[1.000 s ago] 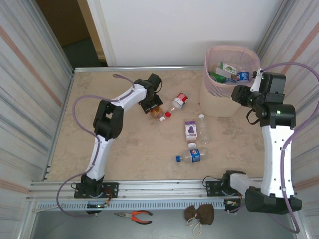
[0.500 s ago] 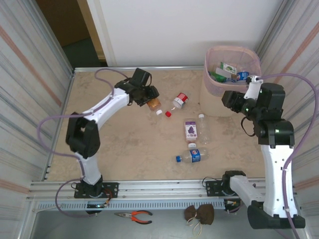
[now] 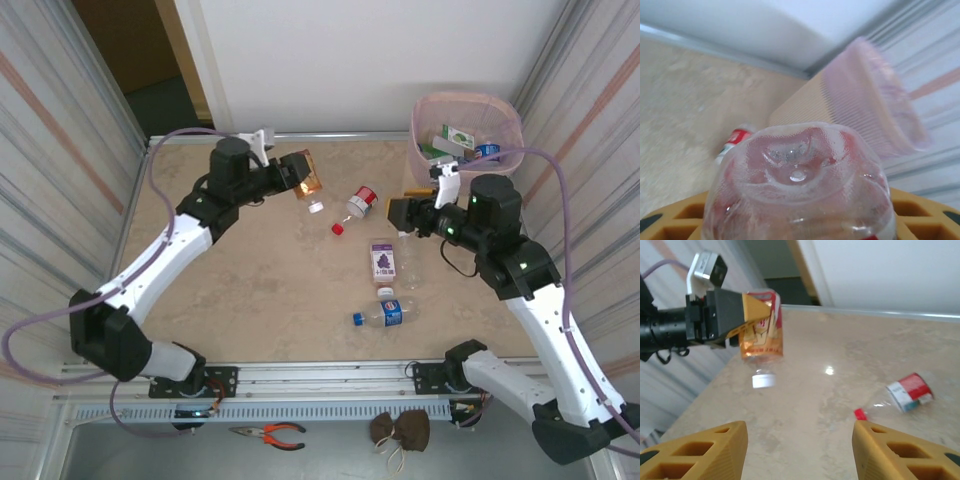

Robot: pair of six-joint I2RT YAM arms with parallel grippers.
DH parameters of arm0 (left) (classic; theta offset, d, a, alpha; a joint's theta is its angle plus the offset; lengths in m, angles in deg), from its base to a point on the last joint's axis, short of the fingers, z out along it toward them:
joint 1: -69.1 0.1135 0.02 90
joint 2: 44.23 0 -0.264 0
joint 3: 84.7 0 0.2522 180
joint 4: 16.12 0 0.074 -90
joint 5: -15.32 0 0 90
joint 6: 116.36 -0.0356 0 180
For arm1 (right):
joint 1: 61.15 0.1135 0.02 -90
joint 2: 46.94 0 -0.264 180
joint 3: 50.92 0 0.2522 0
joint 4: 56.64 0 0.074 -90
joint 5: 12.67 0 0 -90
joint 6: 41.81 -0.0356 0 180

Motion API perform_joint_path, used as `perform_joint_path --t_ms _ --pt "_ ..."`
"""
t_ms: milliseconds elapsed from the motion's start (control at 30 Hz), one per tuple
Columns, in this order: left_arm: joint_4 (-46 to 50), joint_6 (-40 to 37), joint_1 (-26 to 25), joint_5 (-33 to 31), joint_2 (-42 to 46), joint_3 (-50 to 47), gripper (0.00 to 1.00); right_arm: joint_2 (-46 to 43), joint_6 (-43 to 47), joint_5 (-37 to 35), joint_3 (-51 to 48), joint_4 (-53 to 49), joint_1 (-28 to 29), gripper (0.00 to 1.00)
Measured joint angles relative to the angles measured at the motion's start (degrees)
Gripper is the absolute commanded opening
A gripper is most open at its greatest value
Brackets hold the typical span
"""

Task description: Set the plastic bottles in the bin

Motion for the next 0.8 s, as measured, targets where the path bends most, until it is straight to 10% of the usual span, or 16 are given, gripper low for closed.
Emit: perform_joint_path --t_ms 800 --pt "-14.12 -13.62 -2.51 28.96 15.85 -0.17 0.52 9.68 1.42 13.31 6.25 23.93 16.98 0.83"
